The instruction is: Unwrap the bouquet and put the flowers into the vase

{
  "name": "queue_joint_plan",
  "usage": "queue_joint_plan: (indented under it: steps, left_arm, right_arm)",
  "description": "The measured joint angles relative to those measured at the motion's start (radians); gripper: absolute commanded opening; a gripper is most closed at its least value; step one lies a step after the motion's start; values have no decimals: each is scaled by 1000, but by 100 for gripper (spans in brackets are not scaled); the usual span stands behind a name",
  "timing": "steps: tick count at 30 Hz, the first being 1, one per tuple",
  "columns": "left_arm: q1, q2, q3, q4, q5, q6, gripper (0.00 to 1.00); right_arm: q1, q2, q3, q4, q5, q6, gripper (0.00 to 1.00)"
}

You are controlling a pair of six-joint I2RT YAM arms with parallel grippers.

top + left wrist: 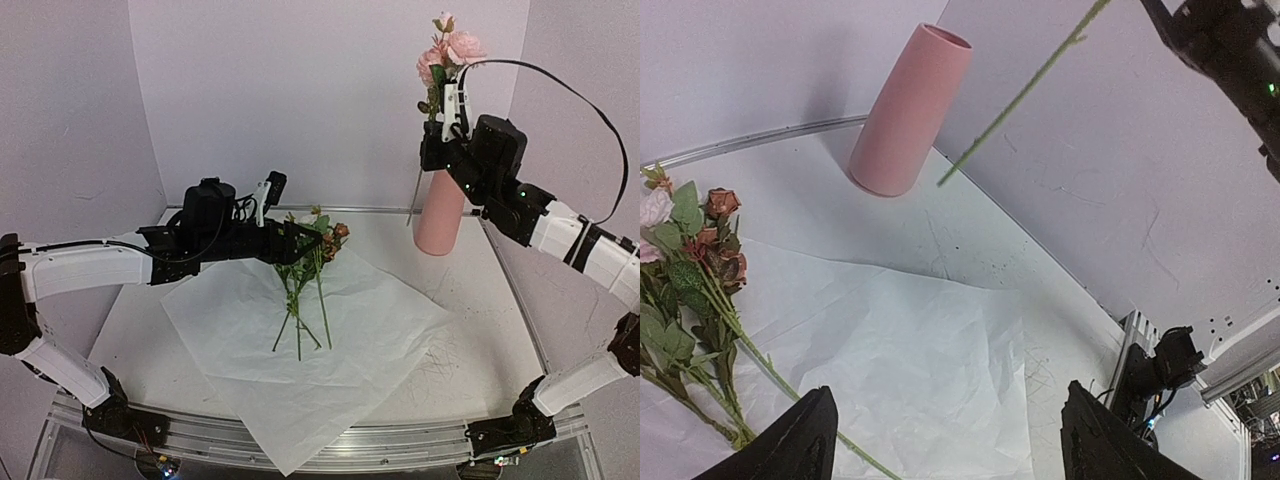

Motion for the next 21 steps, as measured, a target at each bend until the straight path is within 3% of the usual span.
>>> queue_joint_plan:
  steps: [7,14,21]
  left_arm:
    - [0,38,3,0,14,-1,76]
    - [0,62,5,-1,26,-3,74]
    - [0,89,20,0,39,-14,74]
  right_arm:
    - [-97,159,296,-24,87,-187,0]
    - [-169,313,591,-58,109,-275,0]
    - [-224,401,727,-77,107,-307,0]
